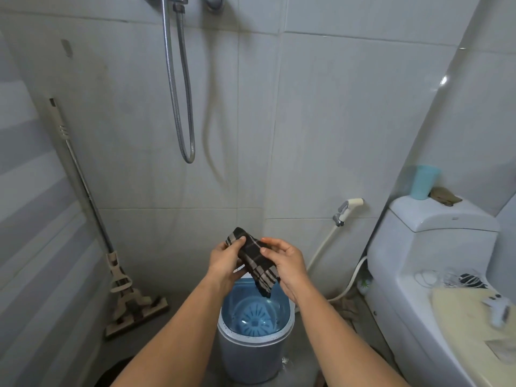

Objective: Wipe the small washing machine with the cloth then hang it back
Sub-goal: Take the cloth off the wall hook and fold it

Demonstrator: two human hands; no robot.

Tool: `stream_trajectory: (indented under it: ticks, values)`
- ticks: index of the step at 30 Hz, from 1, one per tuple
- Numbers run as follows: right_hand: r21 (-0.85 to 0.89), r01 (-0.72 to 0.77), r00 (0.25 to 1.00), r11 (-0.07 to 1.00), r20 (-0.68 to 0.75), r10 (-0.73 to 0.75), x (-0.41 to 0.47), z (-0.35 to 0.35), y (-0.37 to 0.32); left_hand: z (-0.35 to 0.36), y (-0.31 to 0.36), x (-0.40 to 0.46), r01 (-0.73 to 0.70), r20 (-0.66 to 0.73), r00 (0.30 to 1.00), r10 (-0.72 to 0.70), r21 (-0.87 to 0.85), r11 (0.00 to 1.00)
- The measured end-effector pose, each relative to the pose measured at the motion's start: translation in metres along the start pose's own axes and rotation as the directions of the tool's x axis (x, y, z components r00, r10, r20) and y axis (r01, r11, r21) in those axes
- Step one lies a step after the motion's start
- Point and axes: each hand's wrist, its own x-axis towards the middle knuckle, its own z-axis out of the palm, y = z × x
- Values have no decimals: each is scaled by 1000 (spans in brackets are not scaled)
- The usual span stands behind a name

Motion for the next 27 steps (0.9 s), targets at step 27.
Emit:
stream_trajectory:
  ticks: [27]
  values:
    - [70,-388,921,919,3,389,-43,-21,58,-5,-15,-25,112,163,962,-219,497,861]
